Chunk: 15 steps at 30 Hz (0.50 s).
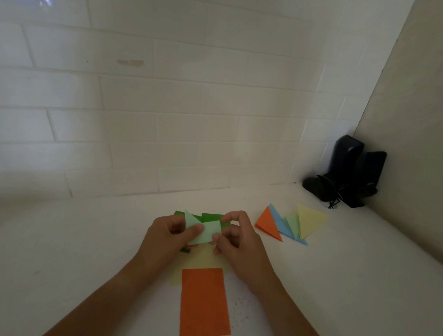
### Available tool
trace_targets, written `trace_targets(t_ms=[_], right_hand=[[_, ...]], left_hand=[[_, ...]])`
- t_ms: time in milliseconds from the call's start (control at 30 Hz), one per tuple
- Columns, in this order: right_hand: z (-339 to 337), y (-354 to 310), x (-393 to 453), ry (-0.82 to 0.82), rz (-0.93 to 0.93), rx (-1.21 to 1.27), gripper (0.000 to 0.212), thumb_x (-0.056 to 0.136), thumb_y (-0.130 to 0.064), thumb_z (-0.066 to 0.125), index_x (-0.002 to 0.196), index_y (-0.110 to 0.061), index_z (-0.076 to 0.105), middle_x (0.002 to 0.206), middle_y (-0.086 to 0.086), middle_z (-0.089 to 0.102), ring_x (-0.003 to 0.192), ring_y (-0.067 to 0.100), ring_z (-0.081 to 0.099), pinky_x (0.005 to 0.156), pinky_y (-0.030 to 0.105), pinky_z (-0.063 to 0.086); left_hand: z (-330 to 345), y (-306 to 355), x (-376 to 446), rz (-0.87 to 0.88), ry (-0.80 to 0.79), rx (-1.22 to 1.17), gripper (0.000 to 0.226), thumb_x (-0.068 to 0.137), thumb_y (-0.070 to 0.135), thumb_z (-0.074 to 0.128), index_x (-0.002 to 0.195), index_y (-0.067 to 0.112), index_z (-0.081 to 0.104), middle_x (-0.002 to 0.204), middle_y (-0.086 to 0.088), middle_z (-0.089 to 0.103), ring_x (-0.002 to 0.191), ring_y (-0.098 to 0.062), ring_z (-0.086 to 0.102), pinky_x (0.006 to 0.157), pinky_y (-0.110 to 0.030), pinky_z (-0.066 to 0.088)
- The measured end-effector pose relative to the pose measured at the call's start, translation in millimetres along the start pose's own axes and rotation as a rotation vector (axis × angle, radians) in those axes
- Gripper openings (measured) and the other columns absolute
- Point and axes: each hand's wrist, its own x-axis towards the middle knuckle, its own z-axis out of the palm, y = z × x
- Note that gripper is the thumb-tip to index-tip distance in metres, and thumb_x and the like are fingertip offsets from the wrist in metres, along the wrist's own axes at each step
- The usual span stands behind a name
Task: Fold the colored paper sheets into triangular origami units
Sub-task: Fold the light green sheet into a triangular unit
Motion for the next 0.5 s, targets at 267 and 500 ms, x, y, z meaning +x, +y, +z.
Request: trace_targets(t_ms=[267, 500], right_hand=[[-1.4, 3.6, 3.2, 0.081, -0.083, -0.049, 0.017, 0.099, -0.007, 0.064, 0.107, -0.022, 0.066, 0.089, -0.007, 0.07, 0.079, 0.014, 0.068, 0.07, 0.021, 0.053], [-1.3, 7.5, 5.1, 0.093, -0.059, -0.095, 0.021, 0.095, -0.017, 0.072, 0.113, -0.028, 0.073, 0.1, -0.012, 0.073, 0.091, 0.011, 0.067, 0.075, 0.028, 0.058]], left_hand=[[1.8, 3.5, -1.5, -0.037, -0.017, -0.061, 0.021, 0.092, 0.028, 0.076, 0.094, 0.008, 0.081, 0.085, -0.016, 0.078, 0.083, -0.04, 0.074, 0.078, -0.043, 0.061], [0.7, 8.0, -4.7, 0.025, -0.028, -0.051, 0.018, 0.083, 0.02, 0.084, 0.097, 0.009, 0.081, 0.088, -0.014, 0.079, 0.084, -0.042, 0.073, 0.079, -0.053, 0.06]])
